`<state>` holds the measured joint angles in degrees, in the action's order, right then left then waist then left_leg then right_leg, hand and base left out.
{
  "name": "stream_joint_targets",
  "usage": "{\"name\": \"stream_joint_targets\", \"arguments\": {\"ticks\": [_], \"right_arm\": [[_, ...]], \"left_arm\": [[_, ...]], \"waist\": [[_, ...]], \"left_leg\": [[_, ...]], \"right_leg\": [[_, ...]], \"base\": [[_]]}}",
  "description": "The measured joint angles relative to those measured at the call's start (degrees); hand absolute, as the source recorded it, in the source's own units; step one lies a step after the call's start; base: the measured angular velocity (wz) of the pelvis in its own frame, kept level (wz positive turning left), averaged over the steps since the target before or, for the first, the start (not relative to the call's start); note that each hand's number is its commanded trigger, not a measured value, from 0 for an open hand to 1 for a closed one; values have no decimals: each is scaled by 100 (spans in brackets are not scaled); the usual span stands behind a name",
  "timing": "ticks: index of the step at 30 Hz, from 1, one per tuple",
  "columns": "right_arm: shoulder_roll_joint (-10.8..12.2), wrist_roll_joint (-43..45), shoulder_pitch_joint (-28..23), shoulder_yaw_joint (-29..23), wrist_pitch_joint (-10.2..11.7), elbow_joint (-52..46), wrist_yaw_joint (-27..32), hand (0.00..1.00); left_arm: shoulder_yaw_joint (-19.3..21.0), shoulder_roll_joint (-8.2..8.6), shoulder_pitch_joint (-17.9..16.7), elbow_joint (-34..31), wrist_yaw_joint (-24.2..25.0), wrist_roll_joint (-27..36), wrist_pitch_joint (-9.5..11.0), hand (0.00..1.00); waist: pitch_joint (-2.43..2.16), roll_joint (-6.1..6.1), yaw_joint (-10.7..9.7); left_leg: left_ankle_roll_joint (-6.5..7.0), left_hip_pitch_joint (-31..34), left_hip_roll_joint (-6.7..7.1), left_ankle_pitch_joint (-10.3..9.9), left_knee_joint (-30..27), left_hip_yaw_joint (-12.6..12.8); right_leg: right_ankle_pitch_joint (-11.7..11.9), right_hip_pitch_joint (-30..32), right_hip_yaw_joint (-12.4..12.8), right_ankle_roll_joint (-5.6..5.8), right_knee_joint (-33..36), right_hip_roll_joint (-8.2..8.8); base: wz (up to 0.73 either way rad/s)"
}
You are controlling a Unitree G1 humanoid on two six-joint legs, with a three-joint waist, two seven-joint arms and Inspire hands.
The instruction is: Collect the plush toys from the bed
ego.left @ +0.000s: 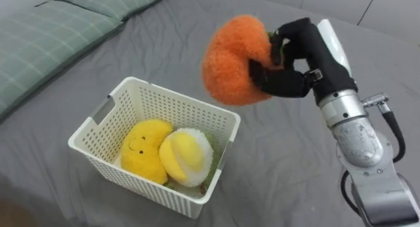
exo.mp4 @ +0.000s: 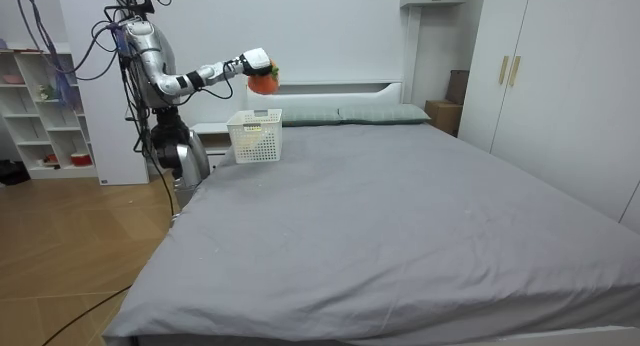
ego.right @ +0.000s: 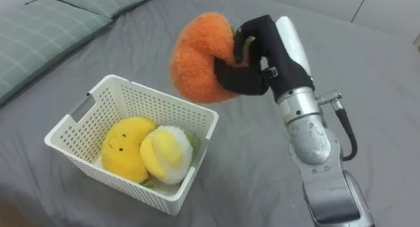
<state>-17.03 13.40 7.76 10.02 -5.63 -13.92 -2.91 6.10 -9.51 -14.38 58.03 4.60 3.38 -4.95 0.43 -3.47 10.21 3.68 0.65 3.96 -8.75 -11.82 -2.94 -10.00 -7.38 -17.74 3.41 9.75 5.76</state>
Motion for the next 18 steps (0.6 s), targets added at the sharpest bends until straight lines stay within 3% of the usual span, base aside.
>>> {"name": "stream_joint_targets", "arguments": {"ticks": [3,4,5,6,9,18], "right_arm": [[17,32,8,217,-124,1,-190,58],[26,51,13,284,-162,4,-222,26],[58,63,14,416,-220,16,-277,6],[110,58,14,519,-285,24,-364,0],[160,54,14,753,-329,142,-476,0],[388,254,15,1049,-448,238,-612,0]], "left_arm": [[-73,0,70,-5,-4,-9,-3,0],[-73,-2,69,-5,-9,-6,-3,0],[-73,-9,71,-5,-19,-6,-3,0],[-78,-21,82,-5,-24,-9,-3,0],[-195,-79,148,-9,-33,-37,-6,0],[-242,-67,172,-12,-58,-73,-26,0]], "waist": [[4,-1,126],[5,-2,138],[15,-18,146],[31,-43,179],[58,-103,293],[52,-120,465]], "left_leg": [[-4,-2,3,5,15,-18],[-6,-2,5,6,16,-26],[-8,0,9,9,17,-46],[-11,4,9,12,17,-59],[-11,10,12,12,7,-68],[1,84,56,23,-53,-186]], "right_leg": [[0,-4,-13,0,-8,-2],[0,-8,-15,0,-8,-2],[0,-14,-26,0,-8,-3],[0,-13,-25,0,-8,-6],[0,-12,-14,0,-7,-6],[2,-3,0,8,-7,6]], "base": [[3],[4],[5],[5],[0],[7]]}}
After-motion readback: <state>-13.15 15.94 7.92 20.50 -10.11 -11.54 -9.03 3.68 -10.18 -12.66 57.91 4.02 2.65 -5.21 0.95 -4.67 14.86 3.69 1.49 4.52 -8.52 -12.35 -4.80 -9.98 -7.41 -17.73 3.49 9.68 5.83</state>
